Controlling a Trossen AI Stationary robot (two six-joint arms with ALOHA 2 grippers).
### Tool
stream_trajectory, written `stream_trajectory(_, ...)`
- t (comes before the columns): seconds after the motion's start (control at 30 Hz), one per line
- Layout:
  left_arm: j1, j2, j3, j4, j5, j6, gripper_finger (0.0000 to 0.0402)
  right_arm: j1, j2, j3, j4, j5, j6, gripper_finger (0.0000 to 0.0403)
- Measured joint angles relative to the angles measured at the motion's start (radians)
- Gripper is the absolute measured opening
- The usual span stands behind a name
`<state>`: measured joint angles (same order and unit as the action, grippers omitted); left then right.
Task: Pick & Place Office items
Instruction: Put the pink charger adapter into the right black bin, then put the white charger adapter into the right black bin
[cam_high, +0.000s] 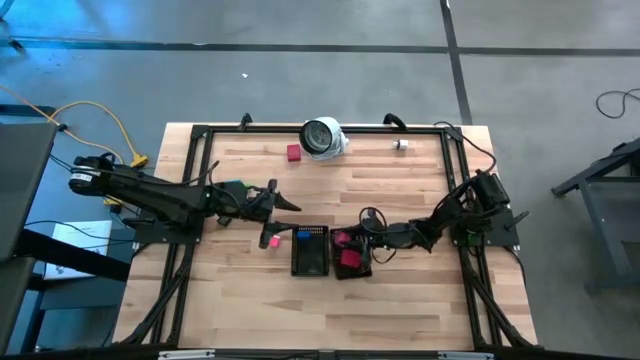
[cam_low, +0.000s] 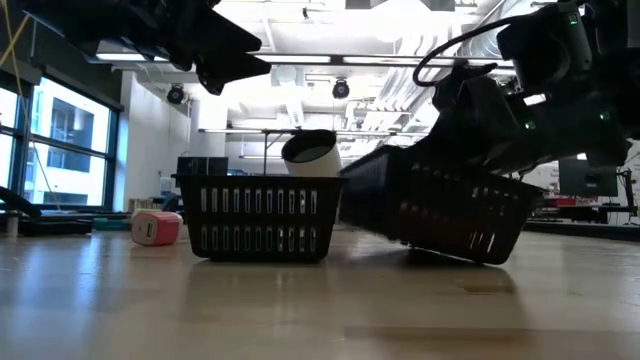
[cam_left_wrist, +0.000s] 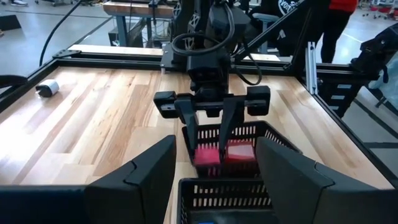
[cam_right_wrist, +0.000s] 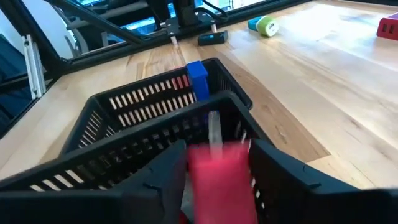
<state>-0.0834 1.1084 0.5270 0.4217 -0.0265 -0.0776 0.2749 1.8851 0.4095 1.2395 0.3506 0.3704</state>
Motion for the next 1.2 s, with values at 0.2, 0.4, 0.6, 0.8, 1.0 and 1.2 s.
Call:
stream_trajectory(0.2,0.000,0.000,0.000,-0.002,0.001,-0.002,0.0217,0.000,-0.002,0.000,0.037,-0.068,-0.014,0.0134)
stream_trajectory(0.4,0.000,0.000,0.000,-0.002,0.000,-0.002,0.0217,0.000,-0.012,-0.001,0.167,-0.134,-0.085,0.0127)
stream_trajectory(0.6,0.000,0.000,0.000,-0.002,0.000,-0.001,0.0217,0.000,-0.192,-0.001,0.130,-0.152,-0.190,0.0130)
stream_trajectory(0.8,0.009,0.000,0.000,-0.027,0.000,-0.003,0.0217,0.000,-0.483,-0.001,-0.129,-0.140,-0.315,0.0130)
stream_trajectory(1.0,0.025,0.000,0.000,-0.111,-0.002,-0.048,0.0217,-0.023,-0.676,-0.001,-0.425,-0.047,-0.319,0.0131)
stream_trajectory(1.2,0.069,0.000,0.000,-0.179,-0.022,-0.058,0.0217,-0.086,-0.689,-0.001,-0.579,0.033,-0.269,0.0131)
